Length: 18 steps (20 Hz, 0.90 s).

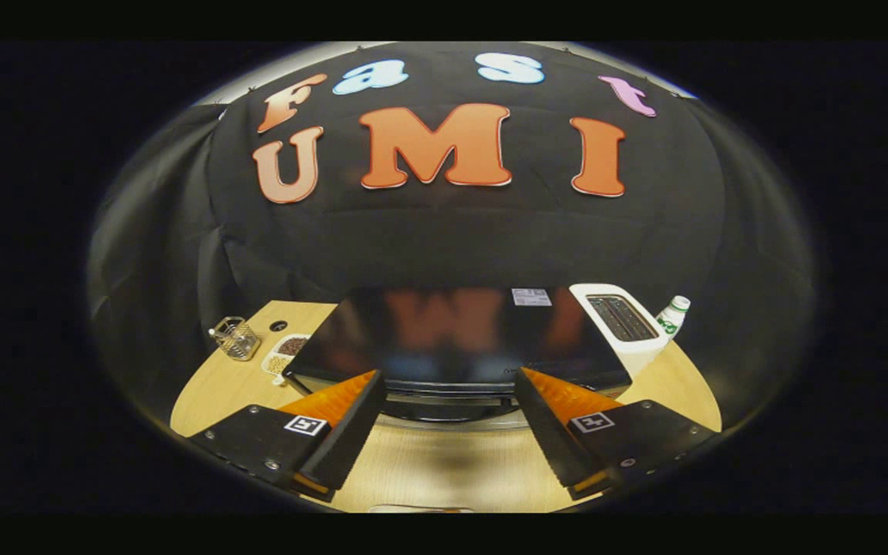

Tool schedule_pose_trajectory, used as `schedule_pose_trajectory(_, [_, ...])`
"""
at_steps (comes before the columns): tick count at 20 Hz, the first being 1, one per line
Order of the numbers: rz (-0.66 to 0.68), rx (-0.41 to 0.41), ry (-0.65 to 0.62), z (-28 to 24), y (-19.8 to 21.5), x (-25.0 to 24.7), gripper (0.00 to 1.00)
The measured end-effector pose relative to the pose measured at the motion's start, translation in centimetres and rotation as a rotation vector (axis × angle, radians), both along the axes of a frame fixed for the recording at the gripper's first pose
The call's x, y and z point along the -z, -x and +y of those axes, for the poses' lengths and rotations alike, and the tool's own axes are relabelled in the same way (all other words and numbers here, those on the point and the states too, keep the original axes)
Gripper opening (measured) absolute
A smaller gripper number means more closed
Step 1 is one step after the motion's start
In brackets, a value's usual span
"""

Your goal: Open the toaster oven, put the food inside, and close the toaster oven door.

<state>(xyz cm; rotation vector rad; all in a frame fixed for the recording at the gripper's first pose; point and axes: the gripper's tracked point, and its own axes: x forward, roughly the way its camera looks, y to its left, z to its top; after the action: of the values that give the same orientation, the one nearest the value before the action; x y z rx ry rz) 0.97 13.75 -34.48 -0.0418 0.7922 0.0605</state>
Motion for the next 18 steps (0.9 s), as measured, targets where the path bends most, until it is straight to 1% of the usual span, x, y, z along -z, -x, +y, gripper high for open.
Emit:
schedule_pose_trajectory(5, [0.066,0.016,0.04,0.6,0.6,2.5,0.99])
schedule_pose_trajectory(9, [0.072,0.061,0.029,0.6,0.4,2.8,0.99])
schedule_pose_trajectory(14, [0.074,0.056,0.039,1.0,0.7,2.7,0.97])
schedule_pose_trajectory(18, [0.091,0.052,0.039,0.9,2.4,2.4,0.89])
